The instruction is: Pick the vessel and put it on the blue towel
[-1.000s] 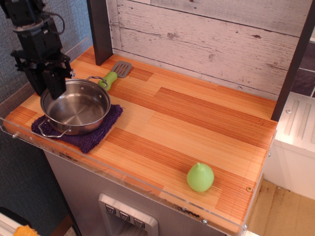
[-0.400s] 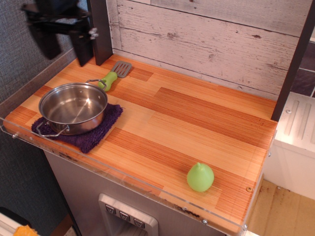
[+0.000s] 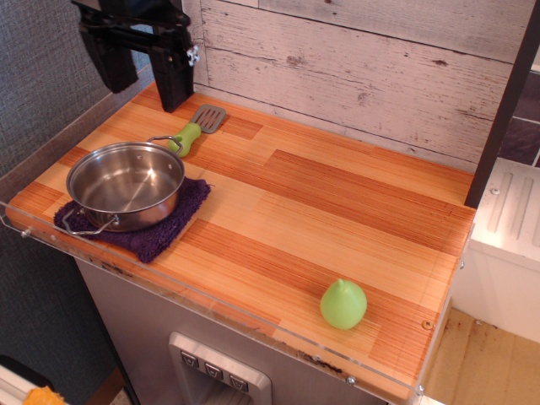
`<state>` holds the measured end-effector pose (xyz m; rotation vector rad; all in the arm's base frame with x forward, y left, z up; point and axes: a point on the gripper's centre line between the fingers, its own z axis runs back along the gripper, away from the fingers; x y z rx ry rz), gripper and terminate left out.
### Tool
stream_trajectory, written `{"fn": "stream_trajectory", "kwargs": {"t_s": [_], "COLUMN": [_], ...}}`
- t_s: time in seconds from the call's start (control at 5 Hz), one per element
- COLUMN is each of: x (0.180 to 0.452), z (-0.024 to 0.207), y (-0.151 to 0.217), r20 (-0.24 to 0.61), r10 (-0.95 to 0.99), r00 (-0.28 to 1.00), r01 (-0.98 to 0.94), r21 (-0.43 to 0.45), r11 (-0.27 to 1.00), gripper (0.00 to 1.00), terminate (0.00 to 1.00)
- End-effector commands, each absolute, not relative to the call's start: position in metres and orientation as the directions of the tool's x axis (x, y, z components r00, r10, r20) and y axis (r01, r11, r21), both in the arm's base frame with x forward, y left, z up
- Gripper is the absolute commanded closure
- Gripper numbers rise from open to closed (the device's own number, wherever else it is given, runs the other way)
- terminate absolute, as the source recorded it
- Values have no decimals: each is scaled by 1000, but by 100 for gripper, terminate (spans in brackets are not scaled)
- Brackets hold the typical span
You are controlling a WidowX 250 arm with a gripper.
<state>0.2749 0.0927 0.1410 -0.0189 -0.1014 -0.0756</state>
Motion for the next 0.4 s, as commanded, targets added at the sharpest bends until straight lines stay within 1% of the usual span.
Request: {"fn": "stream_trajectory", "kwargs": {"t_s": [0.0, 0.2], "x": [272, 272], "z": [160, 160], "y": [90, 90], "r20": [142, 142], "r10": [-120, -120], "r00": [983, 983], "r01": [118, 118], "r21": [24, 24], "r11": [993, 993], "gripper": [0, 0], "terminate": [0, 100]}}
